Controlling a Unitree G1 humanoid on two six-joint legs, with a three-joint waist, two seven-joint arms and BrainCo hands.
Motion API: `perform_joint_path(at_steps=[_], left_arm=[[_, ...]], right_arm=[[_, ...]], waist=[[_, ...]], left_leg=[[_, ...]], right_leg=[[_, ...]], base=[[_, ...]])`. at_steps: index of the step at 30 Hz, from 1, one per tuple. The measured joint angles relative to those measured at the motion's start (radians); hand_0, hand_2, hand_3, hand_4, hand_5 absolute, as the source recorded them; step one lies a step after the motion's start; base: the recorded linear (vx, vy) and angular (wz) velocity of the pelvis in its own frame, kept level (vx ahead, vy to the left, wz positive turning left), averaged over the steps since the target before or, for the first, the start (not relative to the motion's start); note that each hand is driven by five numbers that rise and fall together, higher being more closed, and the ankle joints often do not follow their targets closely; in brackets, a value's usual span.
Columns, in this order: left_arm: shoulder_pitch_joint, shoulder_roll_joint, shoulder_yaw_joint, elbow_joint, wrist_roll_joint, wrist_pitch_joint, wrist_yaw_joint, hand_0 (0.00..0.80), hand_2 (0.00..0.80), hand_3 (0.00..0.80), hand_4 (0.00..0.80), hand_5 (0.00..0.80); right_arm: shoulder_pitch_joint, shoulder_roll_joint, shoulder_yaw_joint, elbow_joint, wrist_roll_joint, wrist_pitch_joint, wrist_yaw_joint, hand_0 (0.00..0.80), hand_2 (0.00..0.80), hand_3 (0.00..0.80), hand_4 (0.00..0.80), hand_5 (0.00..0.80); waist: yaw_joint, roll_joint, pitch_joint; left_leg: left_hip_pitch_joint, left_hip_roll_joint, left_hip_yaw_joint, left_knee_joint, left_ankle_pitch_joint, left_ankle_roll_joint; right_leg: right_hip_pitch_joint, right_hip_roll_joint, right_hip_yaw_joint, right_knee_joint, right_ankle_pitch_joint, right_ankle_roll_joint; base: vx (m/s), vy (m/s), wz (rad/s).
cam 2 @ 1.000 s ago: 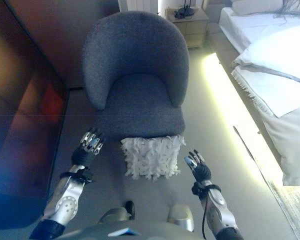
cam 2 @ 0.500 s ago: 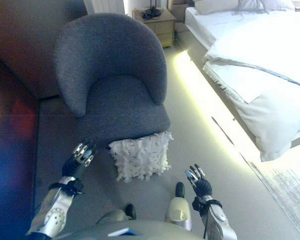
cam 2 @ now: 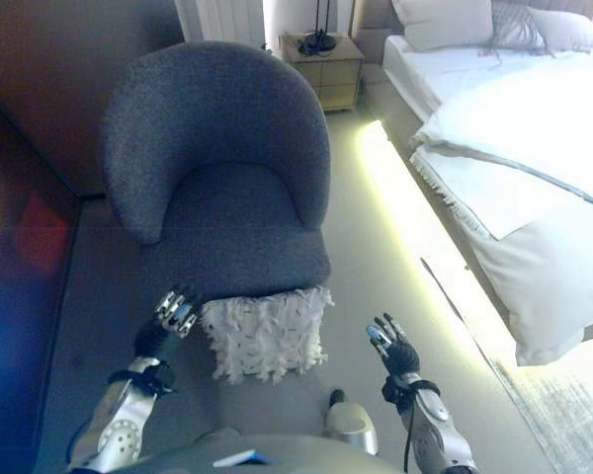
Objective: Pick up the cushion and take it to the sofa
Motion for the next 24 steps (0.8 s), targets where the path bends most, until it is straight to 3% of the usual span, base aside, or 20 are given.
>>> perform_joint_path(at_steps=[3, 5, 7, 10, 12, 14, 16, 17, 18, 19, 20, 24], left_arm=[[-0.016, -0.003, -0.004, 0.001, 0.0, 0.009, 0.014, 0.0, 0.0, 0.0, 0.0, 0.0], [-0.031, -0.005, -0.023, 0.0, 0.0, 0.018, 0.015, 0.0, 0.0, 0.0, 0.0, 0.0], [-0.026, -0.013, -0.05, -0.001, 0.0, 0.018, 0.014, 0.0, 0.0, 0.0, 0.0, 0.0], [-0.018, -0.023, -0.052, -0.001, 0.0, 0.017, 0.014, 0.0, 0.0, 0.0, 0.0, 0.0], [-0.017, -0.023, -0.051, -0.001, 0.0, 0.017, 0.01, 0.0, 0.0, 0.0, 0.0, 0.0], [-0.017, -0.026, -0.051, -0.001, 0.0, 0.017, 0.007, 0.0, 0.0, 0.0, 0.0, 0.0], [-0.012, -0.042, -0.05, -0.001, 0.0, 0.017, -0.006, 0.0, 0.0, 0.0, 0.0, 0.0], [-0.004, -0.063, -0.047, 0.0, -0.001, 0.017, -0.014, 0.0, 0.0, 0.0, 0.0, 0.0], [-0.001, -0.062, -0.037, 0.0, -0.001, 0.017, -0.017, 0.0, 0.0, 0.0, 0.0, 0.0], [0.008, -0.053, -0.021, -0.005, -0.001, 0.016, -0.021, 0.0, 0.0, 0.0, 0.0, 0.0], [0.022, -0.036, -0.018, -0.007, -0.004, 0.016, -0.026, 0.0, 0.0, 0.0, 0.0, 0.0], [0.008, -0.031, -0.022, -0.006, -0.02, 0.016, -0.046, 0.0, 0.0, 0.0, 0.0, 0.0]], right_arm=[[-0.016, -0.011, -0.004, 0.006, 0.001, -0.001, 0.006, 0.0, 0.0, 0.0, 0.0, 0.0], [-0.005, -0.013, -0.008, 0.016, 0.001, -0.002, 0.007, 0.0, 0.0, 0.0, 0.0, 0.0], [0.006, -0.028, -0.01, 0.017, 0.001, -0.002, 0.007, 0.0, 0.0, 0.0, 0.0, 0.0], [0.026, -0.032, -0.006, 0.016, 0.0, -0.002, 0.01, 0.0, 0.0, 0.0, 0.0, 0.0], [0.033, -0.033, -0.007, 0.016, 0.001, -0.004, 0.017, 0.0, 0.0, 0.0, 0.0, 0.0], [0.033, -0.035, -0.009, 0.015, 0.001, -0.006, 0.022, 0.0, 0.0, 0.0, 0.0, 0.0], [0.033, -0.053, -0.018, 0.007, 0.001, -0.008, 0.028, 0.0, 0.0, 0.0, 0.0, 0.0], [0.038, -0.078, -0.025, -0.006, 0.0, -0.008, 0.03, 0.0, 0.0, 0.0, 0.0, 0.0], [0.029, -0.071, -0.026, -0.008, 0.0, -0.008, 0.029, 0.0, 0.0, 0.0, 0.0, 0.0], [0.029, -0.059, -0.025, -0.022, 0.0, -0.006, 0.032, 0.0, 0.0, 0.0, 0.0, 0.0], [0.048, -0.051, -0.026, -0.042, 0.0, -0.007, 0.035, 0.0, 0.0, 0.0, 0.0, 0.0], [0.068, -0.034, -0.044, -0.038, 0.0, -0.012, 0.024, 0.0, 0.0, 0.0, 0.0, 0.0]], waist=[[0.0, 0.005, 0.004], [-0.006, -0.015, 0.006], [-0.004, -0.014, 0.019], [-0.004, 0.0, 0.027], [0.0, 0.008, 0.036], [0.005, 0.019, 0.046], [0.013, 0.055, 0.062], [0.034, 0.112, 0.061], [0.055, 0.124, 0.068], [0.061, 0.11, 0.07], [0.052, 0.085, 0.057], [0.034, 0.09, 0.051]], left_leg=[[-0.105, 0.052, 0.018, 0.197, 0.029, -0.001], [-0.145, 0.058, 0.011, 0.221, 0.12, 0.0], [-0.14, 0.063, 0.022, 0.209, 0.12, 0.007], [-0.108, 0.074, 0.023, 0.005, 0.121, 0.004], [-0.092, 0.091, -0.029, -0.155, 0.123, 0.001], [-0.074, 0.096, -0.061, -0.227, 0.123, 0.001], [-0.046, 0.087, -0.078, -0.267, 0.098, 0.015], [-0.017, 0.1, -0.075, -0.277, 0.067, 0.014], [-0.021, 0.103, -0.05, -0.279, 0.077, -0.004], [-0.018, 0.088, -0.015, -0.272, 0.097, 0.0], [-0.012, 0.057, -0.01, -0.271, 0.108, 0.005], [-0.007, 0.017, 0.003, -0.253, 0.11, -0.016]], right_leg=[[0.003, 0.036, 0.005, 0.04, -0.028, -0.037], [0.004, 0.033, 0.006, 0.035, -0.041, -0.059], [-0.001, 0.033, 0.002, 0.032, -0.044, -0.075], [-0.006, 0.037, -0.01, 0.01, -0.039, -0.083], [-0.011, 0.055, -0.002, -0.001, -0.038, -0.083], [-0.012, 0.069, 0.021, 0.0, -0.037, -0.083], [-0.023, 0.087, 0.052, 0.002, -0.032, -0.075], [-0.034, 0.105, 0.057, 0.002, -0.018, -0.057], [-0.057, 0.103, 0.056, 0.056, -0.03, -0.068], [-0.085, 0.079, 0.054, 0.178, -0.069, -0.046], [-0.073, 0.046, 0.038, 0.202, -0.128, -0.023], [-0.025, -0.004, 0.028, 0.139, -0.132, 0.012]], base=[[0.202, -0.098, 0.08], [0.201, 0.047, 0.42], [0.171, 0.119, 0.15], [0.184, 0.138, 0.23], [0.212, 0.114, 0.28], [0.184, 0.101, 0.16], [0.187, 0.135, -0.21], [0.192, 0.18, -0.68], [0.21, 0.208, -0.87], [0.192, 0.199, -0.52], [0.19, 0.217, -0.29], [0.195, 0.262, 0.08]])
